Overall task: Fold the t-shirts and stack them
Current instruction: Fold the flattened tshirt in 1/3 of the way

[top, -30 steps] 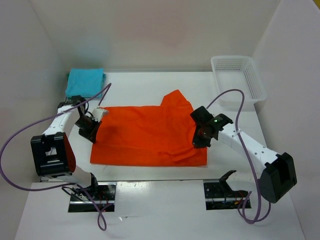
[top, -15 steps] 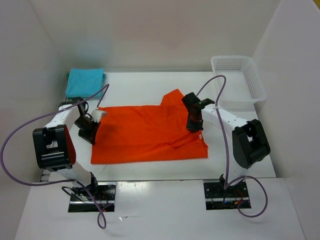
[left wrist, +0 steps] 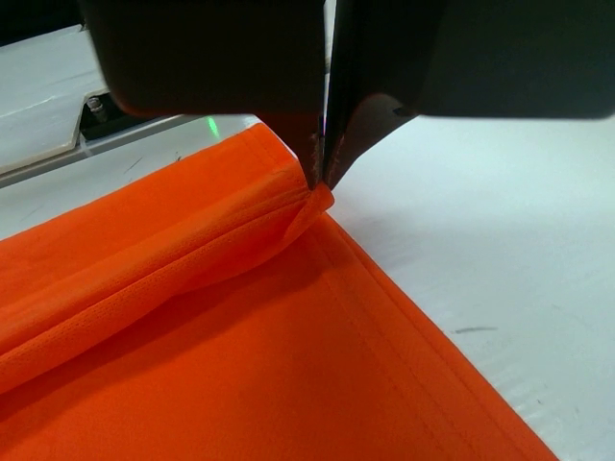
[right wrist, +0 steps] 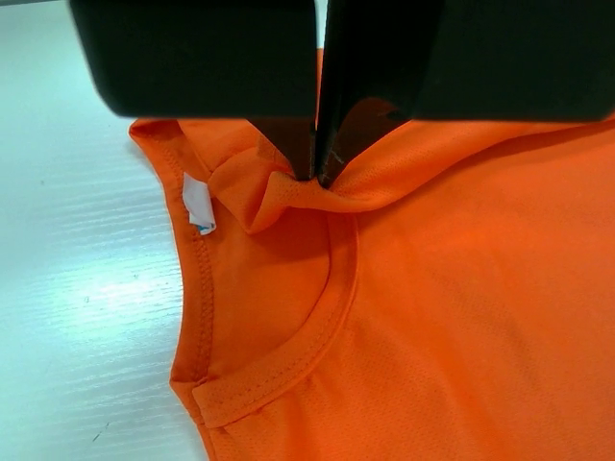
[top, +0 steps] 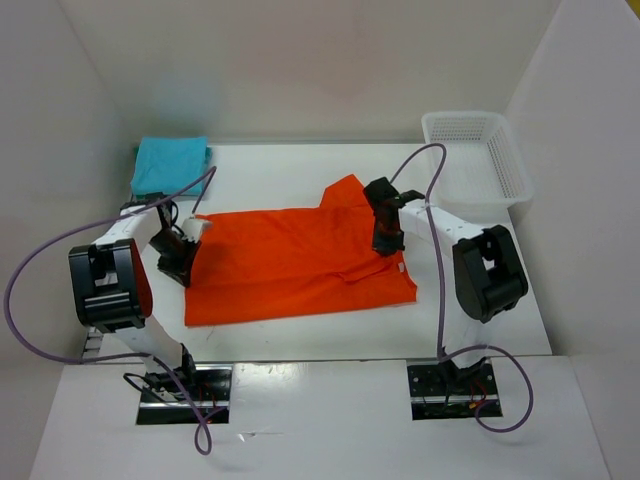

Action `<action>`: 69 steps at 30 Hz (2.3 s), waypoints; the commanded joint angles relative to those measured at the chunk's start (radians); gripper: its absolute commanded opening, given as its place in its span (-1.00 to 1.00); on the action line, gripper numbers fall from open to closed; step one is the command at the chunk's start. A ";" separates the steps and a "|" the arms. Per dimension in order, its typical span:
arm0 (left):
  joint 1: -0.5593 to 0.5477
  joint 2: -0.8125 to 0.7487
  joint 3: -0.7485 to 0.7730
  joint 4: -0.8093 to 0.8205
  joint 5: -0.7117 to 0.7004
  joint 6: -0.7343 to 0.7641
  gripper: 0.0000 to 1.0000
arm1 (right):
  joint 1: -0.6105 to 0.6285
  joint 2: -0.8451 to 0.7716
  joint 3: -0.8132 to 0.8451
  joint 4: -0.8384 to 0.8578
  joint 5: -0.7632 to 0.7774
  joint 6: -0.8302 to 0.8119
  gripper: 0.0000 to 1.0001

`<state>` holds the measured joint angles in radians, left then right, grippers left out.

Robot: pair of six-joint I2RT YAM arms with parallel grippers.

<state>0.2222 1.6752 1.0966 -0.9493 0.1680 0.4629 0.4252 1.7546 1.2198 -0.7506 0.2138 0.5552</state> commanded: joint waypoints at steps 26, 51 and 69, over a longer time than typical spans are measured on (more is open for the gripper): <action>0.019 -0.054 -0.044 0.003 -0.053 0.040 0.52 | -0.068 -0.284 -0.227 -0.026 -0.059 0.297 0.85; -0.055 0.101 -0.139 0.113 -0.038 0.062 -0.23 | -0.163 -0.294 -0.519 0.092 -0.123 0.523 -0.61; -0.055 -0.135 -0.127 -0.055 -0.038 0.115 -1.00 | -0.014 -0.638 -0.460 -0.160 -0.174 0.555 -1.00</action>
<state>0.1711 1.6039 0.9615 -0.9257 0.1165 0.5438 0.3531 1.1954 0.7185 -0.8085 0.0444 1.0653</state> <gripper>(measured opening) 0.007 0.015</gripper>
